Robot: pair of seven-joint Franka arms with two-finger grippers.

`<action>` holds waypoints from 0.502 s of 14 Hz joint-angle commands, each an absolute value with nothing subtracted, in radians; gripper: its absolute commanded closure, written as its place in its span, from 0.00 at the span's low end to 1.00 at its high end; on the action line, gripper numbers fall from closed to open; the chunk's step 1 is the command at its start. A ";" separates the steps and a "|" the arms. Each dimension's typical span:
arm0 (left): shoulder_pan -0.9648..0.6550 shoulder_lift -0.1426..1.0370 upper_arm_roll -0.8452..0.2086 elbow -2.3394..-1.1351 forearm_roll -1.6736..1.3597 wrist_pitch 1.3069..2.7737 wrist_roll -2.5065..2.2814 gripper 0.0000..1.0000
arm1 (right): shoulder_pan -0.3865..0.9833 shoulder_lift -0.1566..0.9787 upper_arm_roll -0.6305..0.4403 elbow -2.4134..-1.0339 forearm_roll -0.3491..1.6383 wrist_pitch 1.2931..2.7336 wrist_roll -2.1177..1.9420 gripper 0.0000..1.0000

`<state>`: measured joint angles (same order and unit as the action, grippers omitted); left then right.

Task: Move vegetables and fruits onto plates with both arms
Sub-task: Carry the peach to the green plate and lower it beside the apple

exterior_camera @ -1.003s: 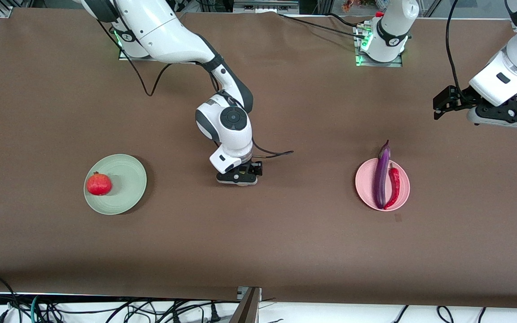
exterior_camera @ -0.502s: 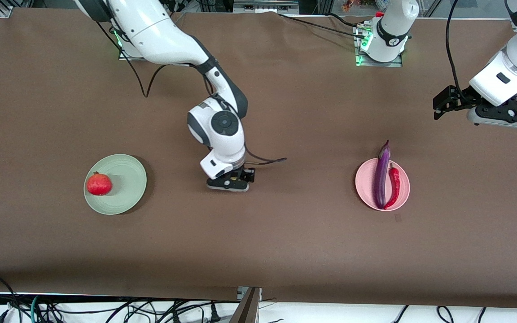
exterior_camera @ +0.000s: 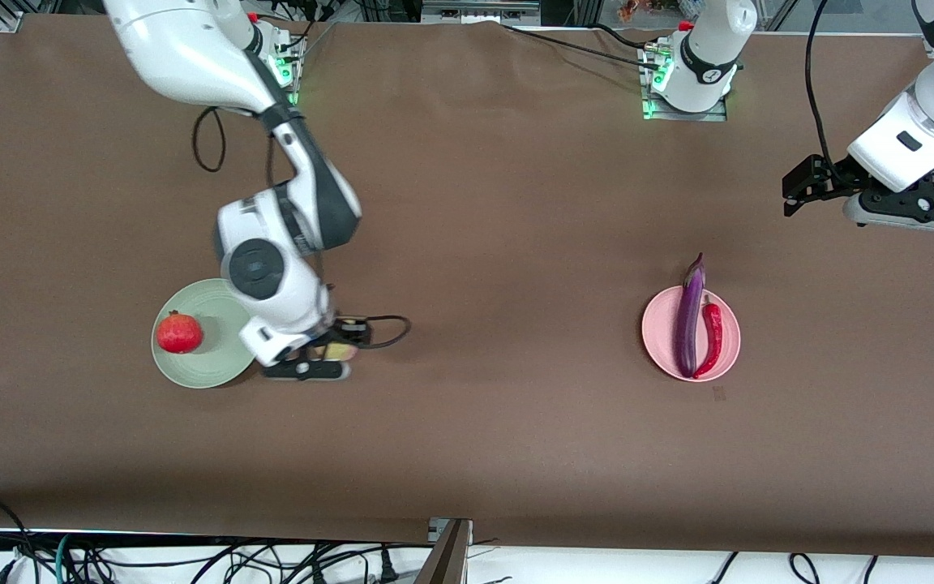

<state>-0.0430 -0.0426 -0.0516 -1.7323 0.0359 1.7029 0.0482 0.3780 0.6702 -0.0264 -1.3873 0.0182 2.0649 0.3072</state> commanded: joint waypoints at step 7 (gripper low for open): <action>-0.049 -0.040 -0.048 -1.717 0.023 1.686 0.043 0.00 | 0.118 0.652 -0.015 -1.428 0.035 1.908 -0.058 0.46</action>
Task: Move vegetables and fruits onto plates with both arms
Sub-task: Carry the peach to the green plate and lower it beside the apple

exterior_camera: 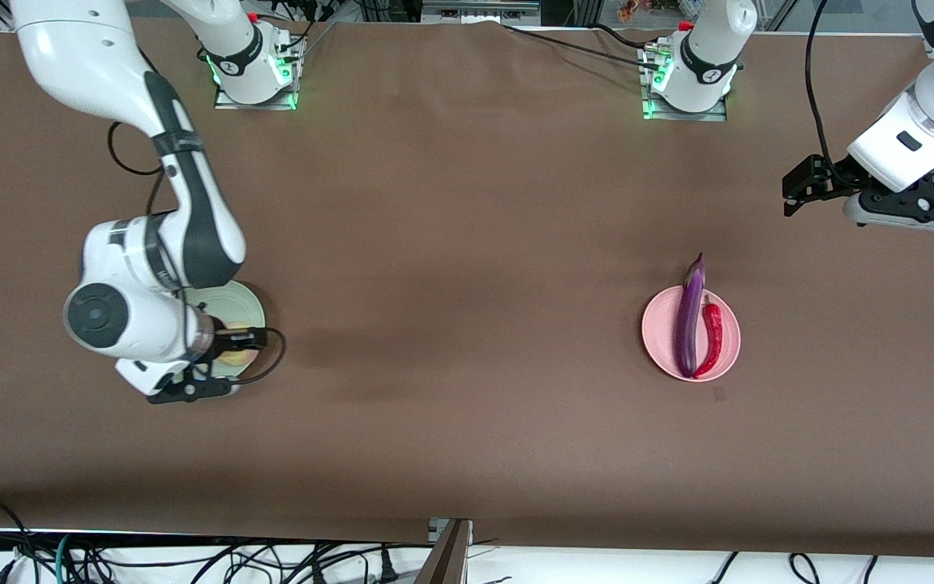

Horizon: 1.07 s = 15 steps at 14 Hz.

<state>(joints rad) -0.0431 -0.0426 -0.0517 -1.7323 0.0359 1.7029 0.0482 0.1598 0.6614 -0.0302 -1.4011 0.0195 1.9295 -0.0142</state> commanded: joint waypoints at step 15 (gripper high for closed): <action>-0.041 -0.038 -0.045 -1.717 0.023 1.686 0.043 0.00 | 0.097 0.776 -0.015 -1.456 0.037 1.968 -0.058 0.46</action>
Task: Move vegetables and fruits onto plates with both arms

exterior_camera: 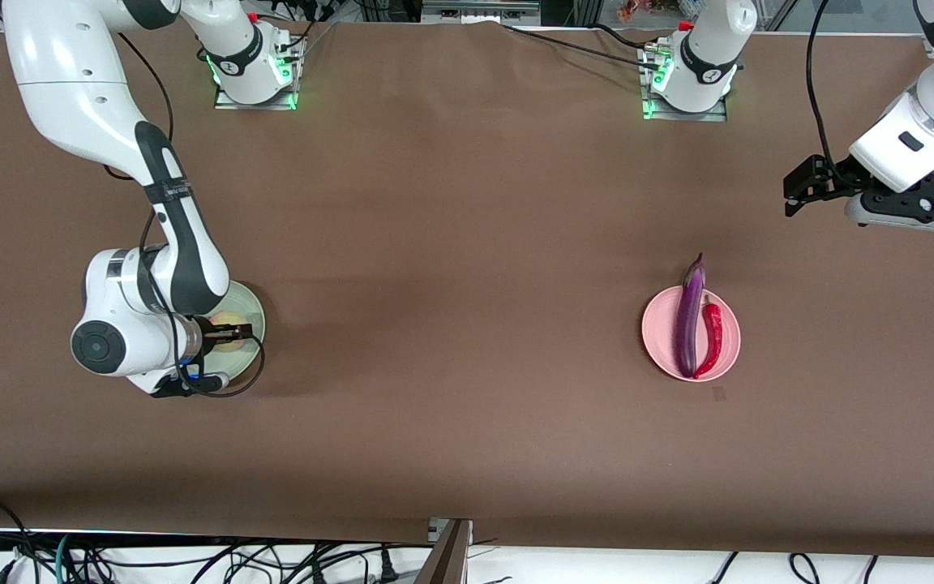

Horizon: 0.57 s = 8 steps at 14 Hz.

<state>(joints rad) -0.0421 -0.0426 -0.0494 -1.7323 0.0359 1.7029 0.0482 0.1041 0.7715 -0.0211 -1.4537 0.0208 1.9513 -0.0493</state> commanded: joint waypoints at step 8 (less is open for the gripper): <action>-0.041 -0.038 -0.041 -1.717 0.023 1.686 0.043 0.00 | 0.094 0.711 -0.015 -1.417 0.026 1.968 -0.066 0.00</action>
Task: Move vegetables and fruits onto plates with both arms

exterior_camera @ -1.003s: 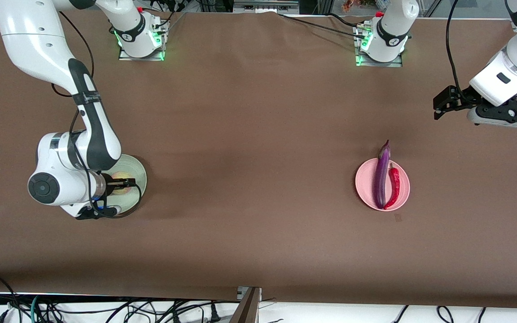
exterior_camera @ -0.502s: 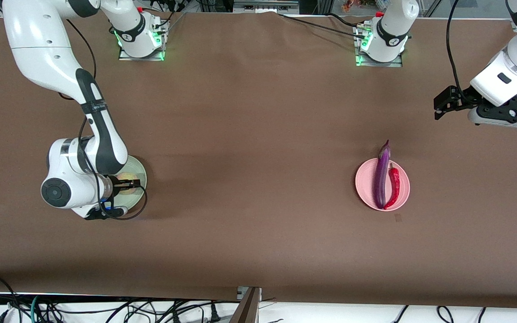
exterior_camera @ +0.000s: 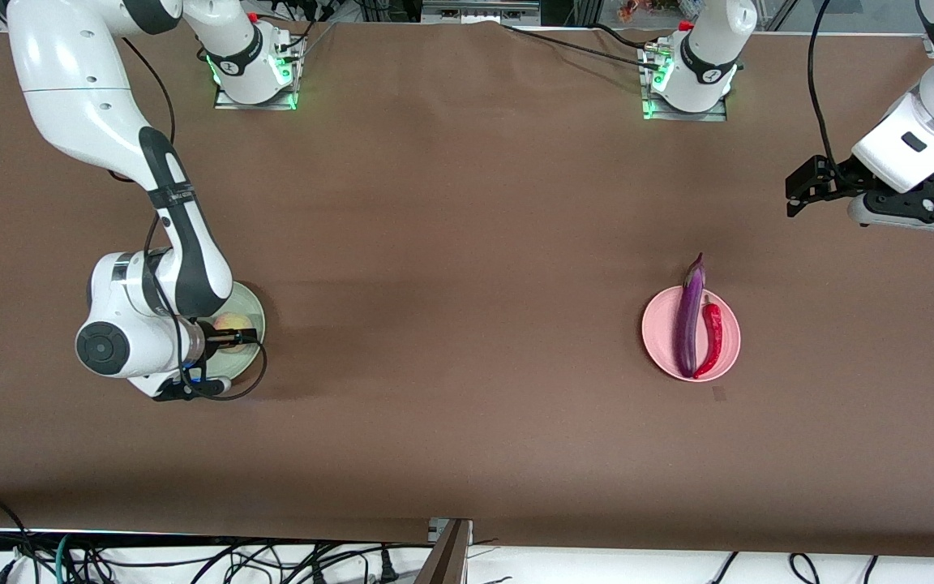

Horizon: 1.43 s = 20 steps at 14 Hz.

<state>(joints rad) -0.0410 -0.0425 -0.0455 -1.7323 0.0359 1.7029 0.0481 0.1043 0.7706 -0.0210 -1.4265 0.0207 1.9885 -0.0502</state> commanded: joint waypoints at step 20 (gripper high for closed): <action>-0.041 -0.038 -0.040 -1.717 0.023 1.686 0.043 0.00 | 0.092 0.066 -0.018 -1.580 -0.048 1.520 -0.058 0.00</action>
<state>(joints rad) -0.0410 -0.0423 -0.0425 -1.7322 0.0359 1.7026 0.0481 0.0950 0.1445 -0.0262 -1.5171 -0.0271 1.5121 -0.0506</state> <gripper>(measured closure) 0.000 0.000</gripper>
